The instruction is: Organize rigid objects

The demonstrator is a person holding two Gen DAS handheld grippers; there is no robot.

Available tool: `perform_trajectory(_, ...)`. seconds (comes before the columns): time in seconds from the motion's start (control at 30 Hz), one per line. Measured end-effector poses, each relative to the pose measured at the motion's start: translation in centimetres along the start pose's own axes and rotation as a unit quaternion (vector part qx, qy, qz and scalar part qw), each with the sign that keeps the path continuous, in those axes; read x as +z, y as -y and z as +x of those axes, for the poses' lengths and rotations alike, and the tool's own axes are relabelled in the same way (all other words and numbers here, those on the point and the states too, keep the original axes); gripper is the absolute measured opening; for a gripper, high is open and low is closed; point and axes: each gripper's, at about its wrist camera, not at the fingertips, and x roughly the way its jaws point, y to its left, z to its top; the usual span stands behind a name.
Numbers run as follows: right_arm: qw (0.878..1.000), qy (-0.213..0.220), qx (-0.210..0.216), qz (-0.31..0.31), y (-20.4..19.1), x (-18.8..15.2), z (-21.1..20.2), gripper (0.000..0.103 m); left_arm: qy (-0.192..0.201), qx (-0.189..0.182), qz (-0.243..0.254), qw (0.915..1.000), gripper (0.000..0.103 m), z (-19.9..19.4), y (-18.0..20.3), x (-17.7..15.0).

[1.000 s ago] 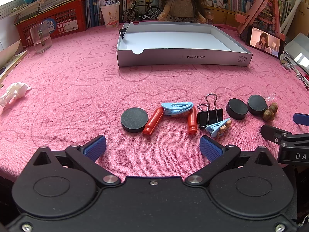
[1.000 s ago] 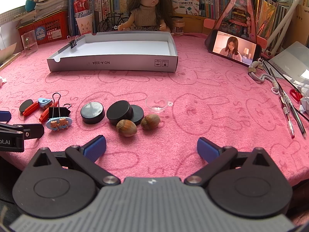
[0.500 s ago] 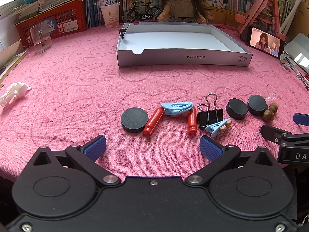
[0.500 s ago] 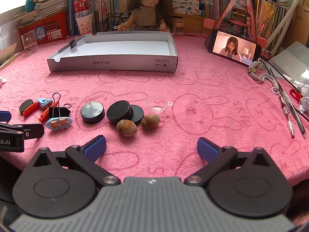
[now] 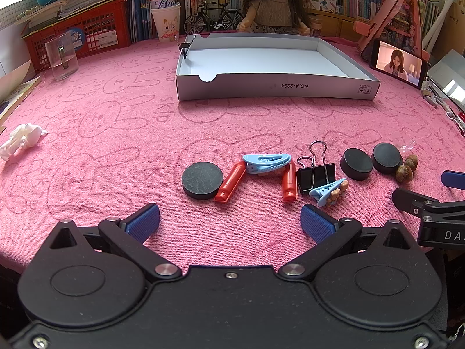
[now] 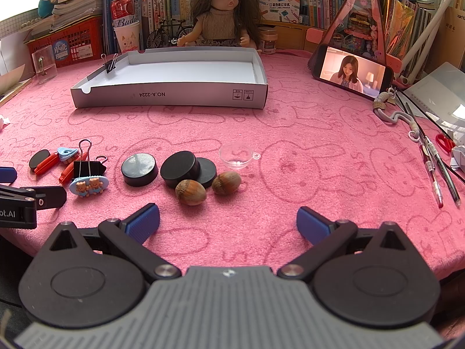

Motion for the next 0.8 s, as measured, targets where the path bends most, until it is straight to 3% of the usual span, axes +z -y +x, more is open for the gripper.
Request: perform_trajectory(0.8,1.000,0.008,0.002,-0.001,-0.10,-0.20,-0.08,0.103,0.021,-0.006,0.008,0.9997,0.103,-0.48,-0.28,-0.67)
